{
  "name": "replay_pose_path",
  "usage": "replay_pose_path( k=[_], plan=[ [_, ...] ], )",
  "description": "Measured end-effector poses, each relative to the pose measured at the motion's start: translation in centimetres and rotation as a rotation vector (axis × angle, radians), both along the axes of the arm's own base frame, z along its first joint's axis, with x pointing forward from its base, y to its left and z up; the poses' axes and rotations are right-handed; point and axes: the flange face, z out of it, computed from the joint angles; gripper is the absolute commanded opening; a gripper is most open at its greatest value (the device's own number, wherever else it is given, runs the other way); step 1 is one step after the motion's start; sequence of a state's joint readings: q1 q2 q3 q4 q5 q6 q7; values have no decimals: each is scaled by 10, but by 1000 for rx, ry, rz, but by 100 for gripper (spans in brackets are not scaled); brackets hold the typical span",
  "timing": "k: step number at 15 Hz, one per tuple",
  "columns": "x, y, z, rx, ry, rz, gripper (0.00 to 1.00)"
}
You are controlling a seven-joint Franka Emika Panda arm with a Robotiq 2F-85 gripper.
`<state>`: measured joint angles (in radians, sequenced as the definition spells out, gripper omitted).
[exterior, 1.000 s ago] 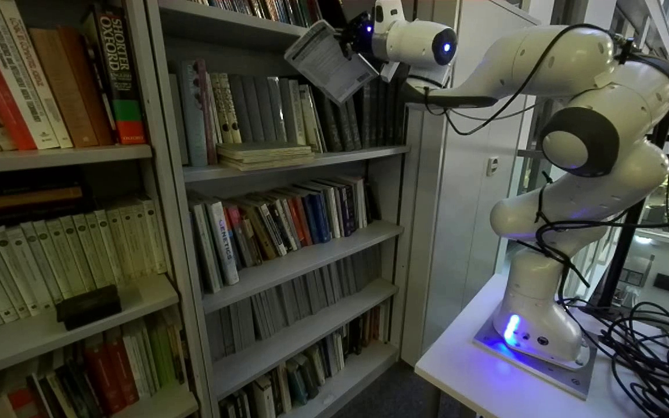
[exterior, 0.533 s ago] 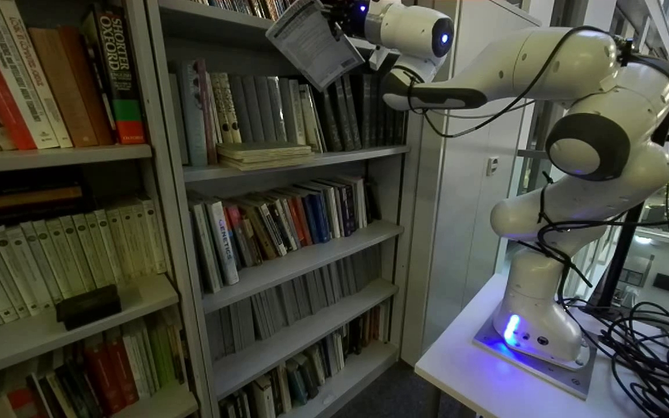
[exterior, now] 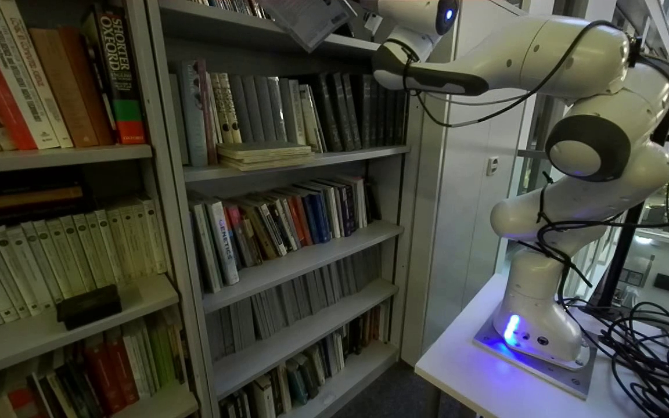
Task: Take the book that lies on top of the standing books and put it on the pile, and pull out another book and put it on the pile
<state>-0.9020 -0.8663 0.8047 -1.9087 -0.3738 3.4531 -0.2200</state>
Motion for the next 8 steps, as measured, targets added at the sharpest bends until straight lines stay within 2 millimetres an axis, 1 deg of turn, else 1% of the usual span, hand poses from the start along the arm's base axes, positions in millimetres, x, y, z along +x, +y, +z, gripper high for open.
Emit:
replay_pose_path(
  k=[4,5,8],
  plan=[
    [-18,22,21,-106,-71,-2,2],
    [-21,25,24,-113,-82,-1,7],
    [-18,21,26,-108,-90,-20,7]
  ],
)
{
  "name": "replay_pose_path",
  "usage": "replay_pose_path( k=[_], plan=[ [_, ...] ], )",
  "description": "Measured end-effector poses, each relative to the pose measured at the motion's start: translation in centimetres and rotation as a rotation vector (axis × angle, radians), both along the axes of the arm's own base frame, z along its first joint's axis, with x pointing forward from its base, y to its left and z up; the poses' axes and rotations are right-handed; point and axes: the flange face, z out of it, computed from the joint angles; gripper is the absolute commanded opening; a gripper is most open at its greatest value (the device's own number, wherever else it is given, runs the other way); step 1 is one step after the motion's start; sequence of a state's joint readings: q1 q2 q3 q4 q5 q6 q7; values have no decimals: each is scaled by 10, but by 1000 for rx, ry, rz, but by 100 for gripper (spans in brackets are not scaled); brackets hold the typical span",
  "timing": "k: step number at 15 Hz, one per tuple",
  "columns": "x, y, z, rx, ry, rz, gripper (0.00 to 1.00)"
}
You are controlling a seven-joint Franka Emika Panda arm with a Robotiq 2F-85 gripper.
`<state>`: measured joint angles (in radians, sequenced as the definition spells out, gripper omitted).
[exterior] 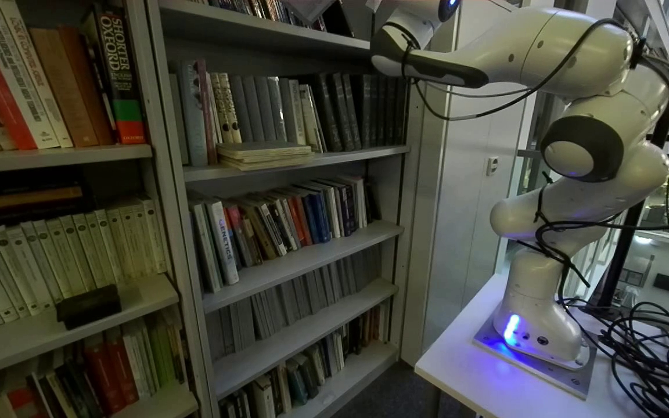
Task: Take the book that lies on top of the standing books and put it on the pile, and pull out another book and put it on the pile
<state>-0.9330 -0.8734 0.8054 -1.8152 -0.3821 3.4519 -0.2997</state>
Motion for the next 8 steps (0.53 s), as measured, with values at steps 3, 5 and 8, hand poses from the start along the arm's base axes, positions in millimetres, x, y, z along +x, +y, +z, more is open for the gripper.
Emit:
replay_pose_path(
  k=[3,5,8],
  plan=[
    [3,-3,0,0,-1,-11,7],
    [2,-2,0,-2,-2,-11,7],
    [2,-1,0,-4,-4,-11,2]
  ],
)
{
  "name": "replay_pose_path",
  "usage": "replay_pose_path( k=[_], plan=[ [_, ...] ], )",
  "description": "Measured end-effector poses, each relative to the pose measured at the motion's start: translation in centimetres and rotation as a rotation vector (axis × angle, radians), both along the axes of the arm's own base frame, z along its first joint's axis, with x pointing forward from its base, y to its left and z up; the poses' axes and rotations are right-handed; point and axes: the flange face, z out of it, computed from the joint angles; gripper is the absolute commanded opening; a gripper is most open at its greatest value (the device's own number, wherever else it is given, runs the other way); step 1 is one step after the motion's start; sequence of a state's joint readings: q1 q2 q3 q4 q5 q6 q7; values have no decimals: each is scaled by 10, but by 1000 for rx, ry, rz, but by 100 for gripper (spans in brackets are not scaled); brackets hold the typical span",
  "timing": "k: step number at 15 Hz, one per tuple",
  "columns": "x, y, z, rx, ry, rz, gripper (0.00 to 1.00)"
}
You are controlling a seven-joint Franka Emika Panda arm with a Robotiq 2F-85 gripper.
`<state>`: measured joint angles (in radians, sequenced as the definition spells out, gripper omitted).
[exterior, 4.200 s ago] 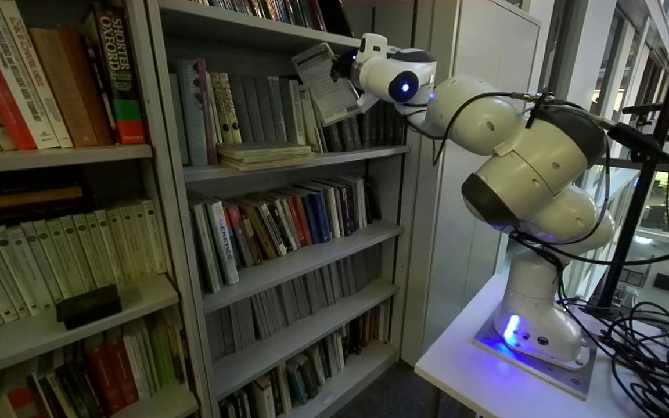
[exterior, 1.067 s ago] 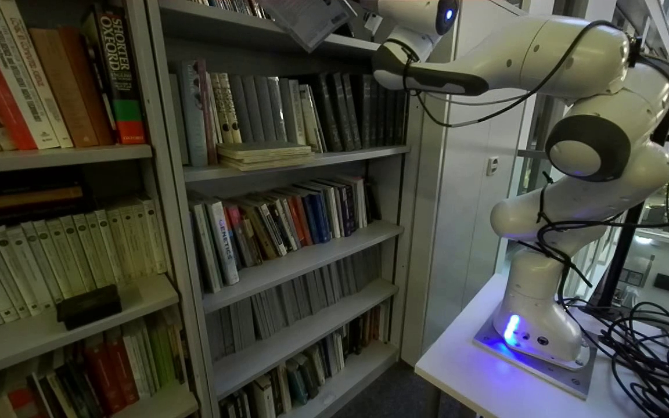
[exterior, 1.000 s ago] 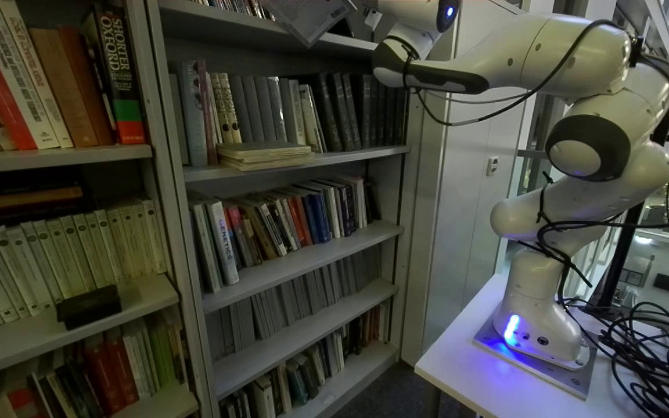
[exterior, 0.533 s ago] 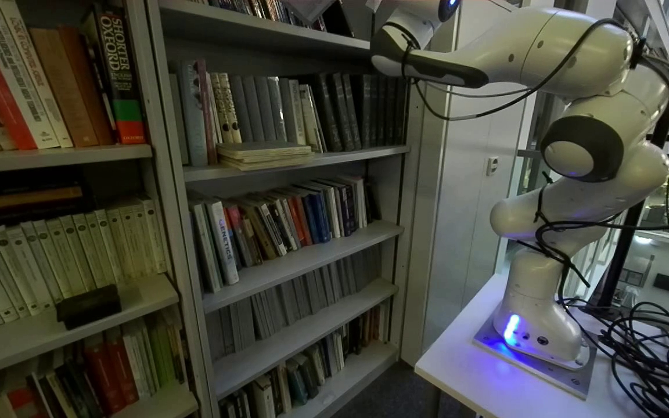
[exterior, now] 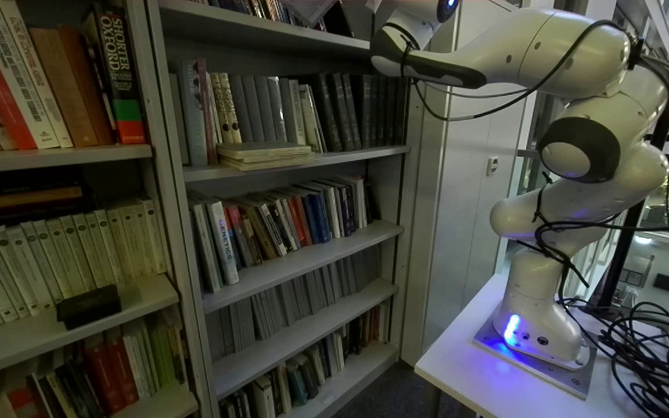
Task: Take the book that lies on top of the standing books and put it on the pile, and pull out another book and put it on the pile
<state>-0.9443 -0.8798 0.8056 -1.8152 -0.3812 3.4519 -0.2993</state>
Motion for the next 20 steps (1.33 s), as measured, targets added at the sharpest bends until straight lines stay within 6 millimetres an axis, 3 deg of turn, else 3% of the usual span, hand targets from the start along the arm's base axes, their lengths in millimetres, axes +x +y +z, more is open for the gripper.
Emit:
replay_pose_path(
  k=[7,13,16,20],
  plan=[
    [-6,2,-3,-18,-8,-17,2],
    [-44,-18,12,-96,-77,-108,2],
    [-46,-25,-10,-191,-35,-146,2],
    [-30,-44,-55,-293,67,-195,2]
  ],
)
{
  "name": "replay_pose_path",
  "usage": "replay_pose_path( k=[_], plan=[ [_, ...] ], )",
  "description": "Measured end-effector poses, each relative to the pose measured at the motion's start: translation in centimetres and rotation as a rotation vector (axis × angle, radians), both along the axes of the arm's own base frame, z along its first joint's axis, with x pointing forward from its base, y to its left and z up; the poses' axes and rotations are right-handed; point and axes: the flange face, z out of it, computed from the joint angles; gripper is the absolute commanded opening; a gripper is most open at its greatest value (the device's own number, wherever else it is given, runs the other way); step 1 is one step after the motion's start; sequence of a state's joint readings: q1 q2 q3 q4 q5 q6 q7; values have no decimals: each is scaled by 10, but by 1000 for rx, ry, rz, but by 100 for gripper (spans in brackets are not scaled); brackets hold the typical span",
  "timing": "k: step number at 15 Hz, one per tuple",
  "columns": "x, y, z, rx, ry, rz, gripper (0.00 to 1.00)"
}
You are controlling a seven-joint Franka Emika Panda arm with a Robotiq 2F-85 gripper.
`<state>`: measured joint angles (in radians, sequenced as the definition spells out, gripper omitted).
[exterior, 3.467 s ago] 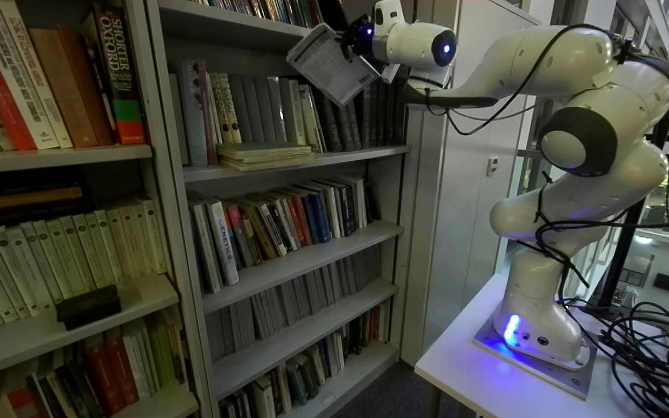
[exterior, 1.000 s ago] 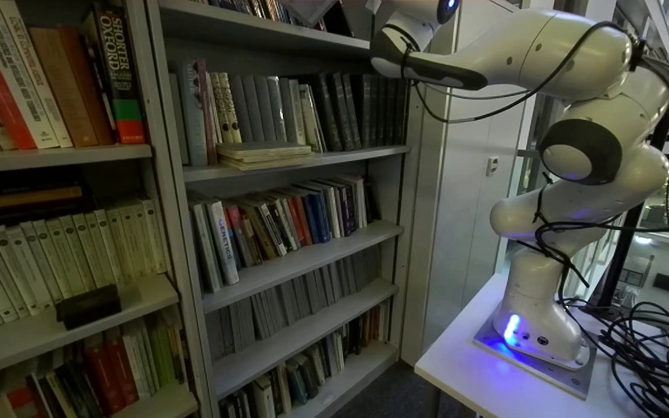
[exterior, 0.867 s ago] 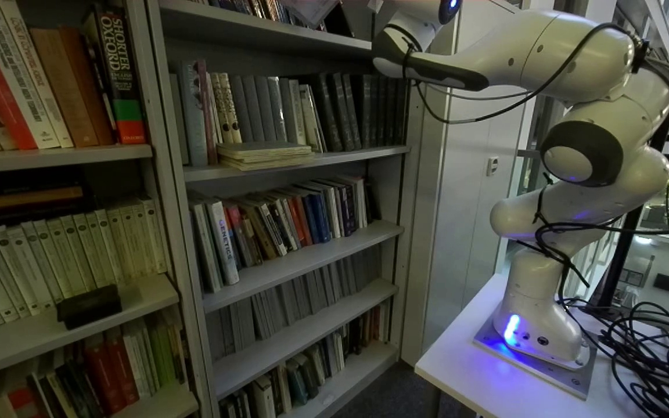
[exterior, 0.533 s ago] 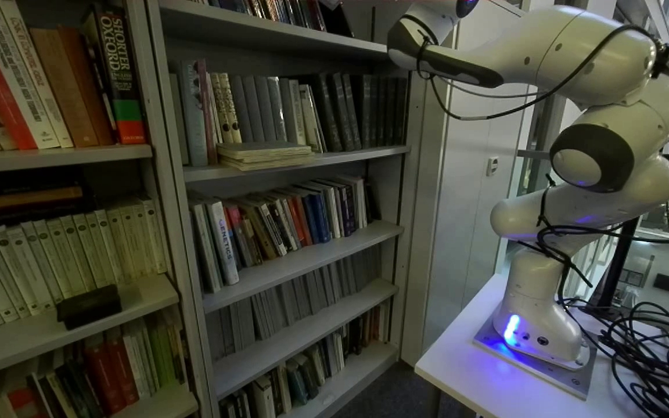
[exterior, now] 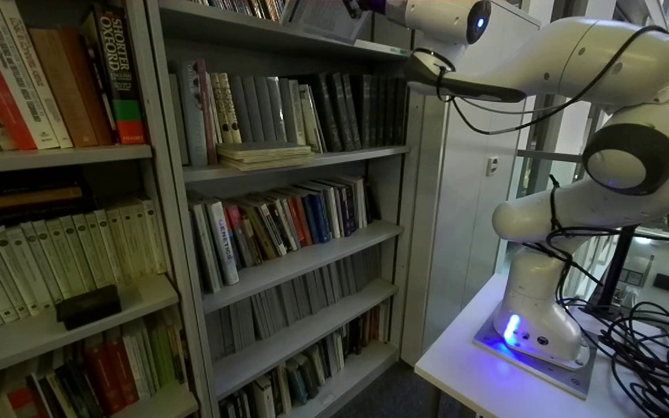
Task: Take the book that lies on top of the standing books and put it on the pile, and pull out another book and put it on the pile
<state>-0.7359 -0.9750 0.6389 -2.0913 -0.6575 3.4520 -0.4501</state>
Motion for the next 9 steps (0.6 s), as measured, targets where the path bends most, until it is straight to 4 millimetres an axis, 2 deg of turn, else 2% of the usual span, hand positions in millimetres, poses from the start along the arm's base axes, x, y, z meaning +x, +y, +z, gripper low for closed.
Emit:
replay_pose_path(
  k=[6,9],
  plan=[
    [22,-33,-42,-7,100,-63,2],
    [31,-42,-61,1,142,-81,2]
  ],
)
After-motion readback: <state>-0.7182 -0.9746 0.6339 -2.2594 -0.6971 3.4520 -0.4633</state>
